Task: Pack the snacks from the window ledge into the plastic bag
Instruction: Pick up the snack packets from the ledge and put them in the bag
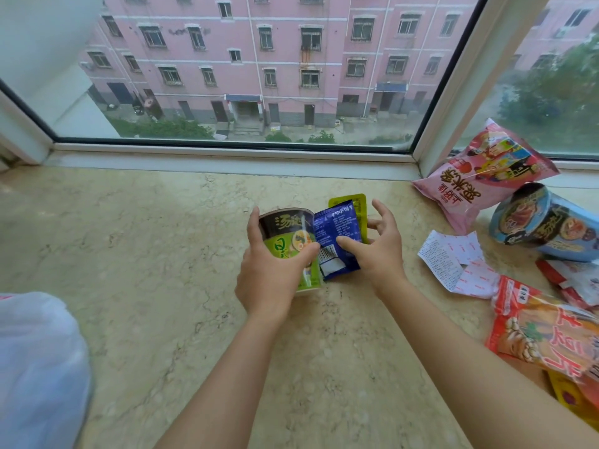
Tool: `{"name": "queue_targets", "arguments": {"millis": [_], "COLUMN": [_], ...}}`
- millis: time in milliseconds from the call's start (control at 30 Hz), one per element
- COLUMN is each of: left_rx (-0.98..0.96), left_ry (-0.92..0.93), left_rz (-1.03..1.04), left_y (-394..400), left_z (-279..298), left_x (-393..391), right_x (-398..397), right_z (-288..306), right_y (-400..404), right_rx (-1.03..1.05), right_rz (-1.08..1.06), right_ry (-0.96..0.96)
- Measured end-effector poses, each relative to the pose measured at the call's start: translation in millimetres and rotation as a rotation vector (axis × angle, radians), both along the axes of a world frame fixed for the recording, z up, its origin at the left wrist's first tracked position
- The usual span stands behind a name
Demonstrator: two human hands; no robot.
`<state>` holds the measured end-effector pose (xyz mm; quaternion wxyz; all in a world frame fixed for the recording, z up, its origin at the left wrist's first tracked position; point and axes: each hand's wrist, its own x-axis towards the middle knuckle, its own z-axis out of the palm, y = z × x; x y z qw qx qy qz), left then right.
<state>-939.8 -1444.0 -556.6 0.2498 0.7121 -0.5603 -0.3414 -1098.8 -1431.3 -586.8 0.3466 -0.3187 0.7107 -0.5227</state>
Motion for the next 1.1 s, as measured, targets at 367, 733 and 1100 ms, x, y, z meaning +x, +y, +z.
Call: {"name": "queue_targets", "arguments": {"millis": [367, 733, 1100], "left_rx": [0.042, -0.102, -0.298], "left_ry": [0.487, 0.498, 0.432], "left_rz": [-0.015, -0.071, 0.131], "left_y": [52.2, 105.9, 163.1], "left_z": [19.8, 93.2, 133.7], "left_x": [83.7, 213.5, 385.2], "right_x": [40.1, 155.1, 305.3], "right_z": [34.1, 102.6, 159.5], "right_y": [61.6, 105.3, 129.6], "right_rx": [-0.046, -0.109, -0.157], "right_rz": [0.109, 0.300, 0.503], "right_ry": [-0.169, -0.187, -0.167]}}
